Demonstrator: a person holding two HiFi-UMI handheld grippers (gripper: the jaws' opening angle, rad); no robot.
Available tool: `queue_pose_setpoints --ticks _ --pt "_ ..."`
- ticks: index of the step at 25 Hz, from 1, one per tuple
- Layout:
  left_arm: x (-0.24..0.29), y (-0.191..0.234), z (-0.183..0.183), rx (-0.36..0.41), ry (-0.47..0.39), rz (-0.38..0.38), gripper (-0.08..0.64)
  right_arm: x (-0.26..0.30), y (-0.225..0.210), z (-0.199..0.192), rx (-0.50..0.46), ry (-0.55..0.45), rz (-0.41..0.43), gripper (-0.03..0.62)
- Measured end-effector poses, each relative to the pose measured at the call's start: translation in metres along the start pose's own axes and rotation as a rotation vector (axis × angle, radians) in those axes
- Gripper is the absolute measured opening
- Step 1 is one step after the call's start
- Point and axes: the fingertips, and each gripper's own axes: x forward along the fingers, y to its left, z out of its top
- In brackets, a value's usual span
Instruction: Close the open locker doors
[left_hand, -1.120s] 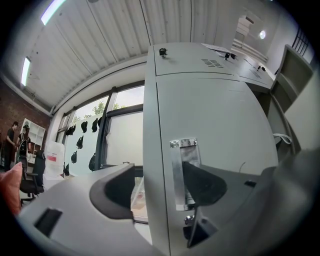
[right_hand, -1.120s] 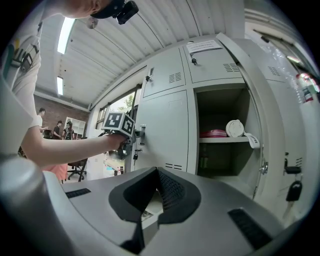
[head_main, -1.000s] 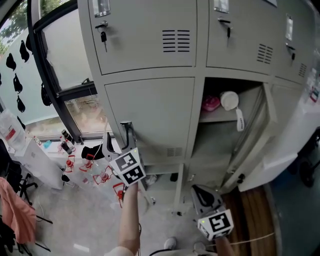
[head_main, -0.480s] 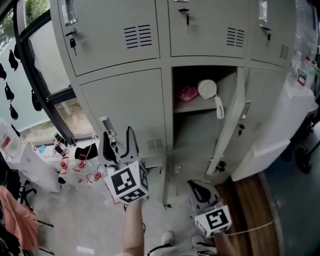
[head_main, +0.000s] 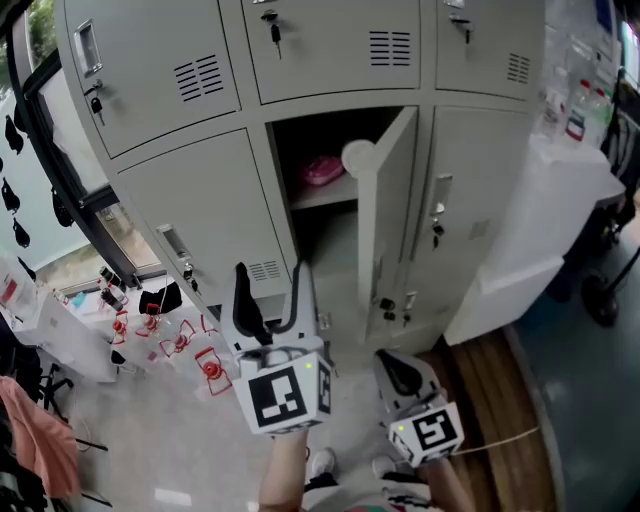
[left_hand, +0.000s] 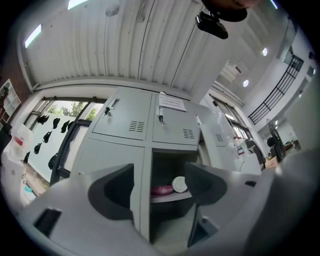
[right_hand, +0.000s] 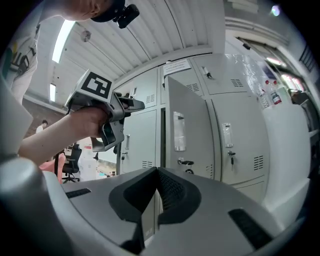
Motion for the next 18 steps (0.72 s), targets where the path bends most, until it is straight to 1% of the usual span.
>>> queue_pose_setpoints --ticks 3,7,11,14,18 --pt "-0.003 -0.041 0.002 0.006 -0.016 -0.036 0.301 -0.019 -0.015 -0.004 0.011 -0.007 -0.019 0.006" --pt "-0.002 -0.082 -0.010 0.042 0.010 -0.047 0.302 -0.045 -0.035 -0.012 0.024 -0.006 -0.041 0.006" --pt "0.003 -0.108 -0.037 0.132 0.064 -0.048 0.302 -0.069 -0.057 -0.020 0.032 0.000 -0.066 0.006" --pt "0.006 -0.117 -0.055 0.164 0.104 -0.013 0.302 -0.086 -0.074 -0.029 0.038 0.009 -0.082 0.006" --pt "0.012 -0.119 -0.067 0.187 0.128 0.044 0.302 -0.104 -0.094 -0.035 0.049 0.008 -0.096 0.006"
